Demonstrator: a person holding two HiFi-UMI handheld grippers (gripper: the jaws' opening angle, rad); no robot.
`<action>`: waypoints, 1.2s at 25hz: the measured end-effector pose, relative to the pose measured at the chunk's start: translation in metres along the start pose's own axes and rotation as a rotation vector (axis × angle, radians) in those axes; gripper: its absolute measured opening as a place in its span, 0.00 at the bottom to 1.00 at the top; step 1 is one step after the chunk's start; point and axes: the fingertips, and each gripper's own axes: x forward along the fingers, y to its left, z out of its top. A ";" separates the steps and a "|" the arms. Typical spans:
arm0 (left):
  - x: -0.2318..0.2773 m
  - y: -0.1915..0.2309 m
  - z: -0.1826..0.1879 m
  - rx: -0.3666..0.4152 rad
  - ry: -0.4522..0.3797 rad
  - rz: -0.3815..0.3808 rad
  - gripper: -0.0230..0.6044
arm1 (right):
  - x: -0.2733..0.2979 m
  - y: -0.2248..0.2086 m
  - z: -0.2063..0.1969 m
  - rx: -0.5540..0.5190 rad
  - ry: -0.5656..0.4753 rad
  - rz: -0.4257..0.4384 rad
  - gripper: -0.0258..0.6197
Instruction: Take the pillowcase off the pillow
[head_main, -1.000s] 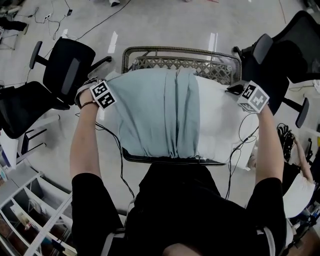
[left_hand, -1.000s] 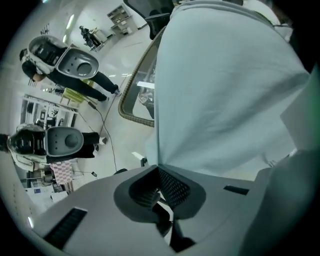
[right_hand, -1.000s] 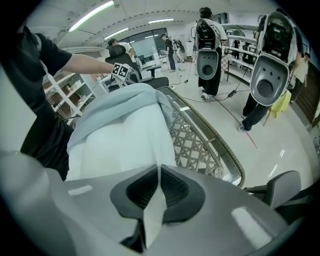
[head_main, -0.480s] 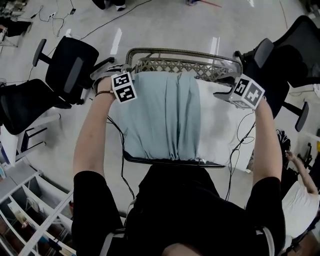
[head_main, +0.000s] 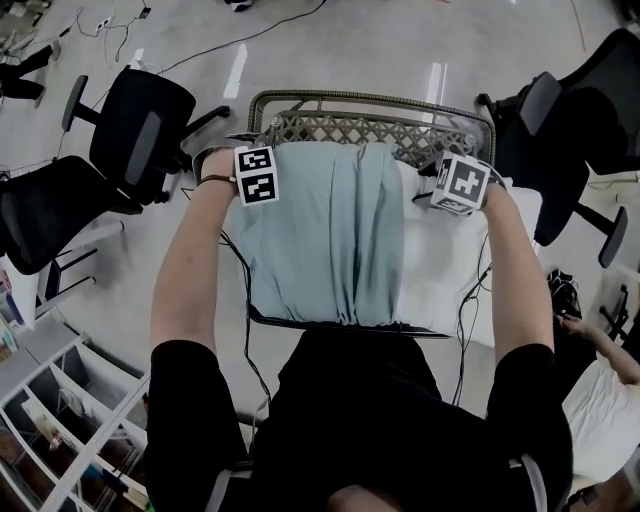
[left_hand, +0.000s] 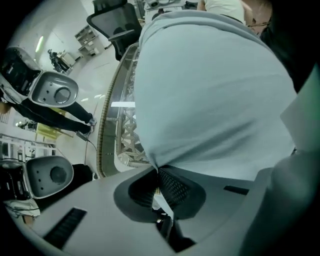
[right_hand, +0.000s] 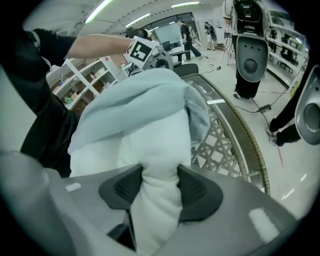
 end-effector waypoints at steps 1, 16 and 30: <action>-0.001 0.000 -0.006 0.005 0.009 0.012 0.05 | -0.005 0.000 -0.001 0.021 -0.023 0.007 0.37; -0.133 0.030 0.117 -0.581 -0.609 -0.047 0.23 | -0.034 0.018 0.010 -0.025 -0.008 -0.106 0.33; -0.114 -0.018 0.097 -0.521 -0.220 0.006 0.05 | -0.061 0.044 0.010 -0.007 -0.096 -0.174 0.25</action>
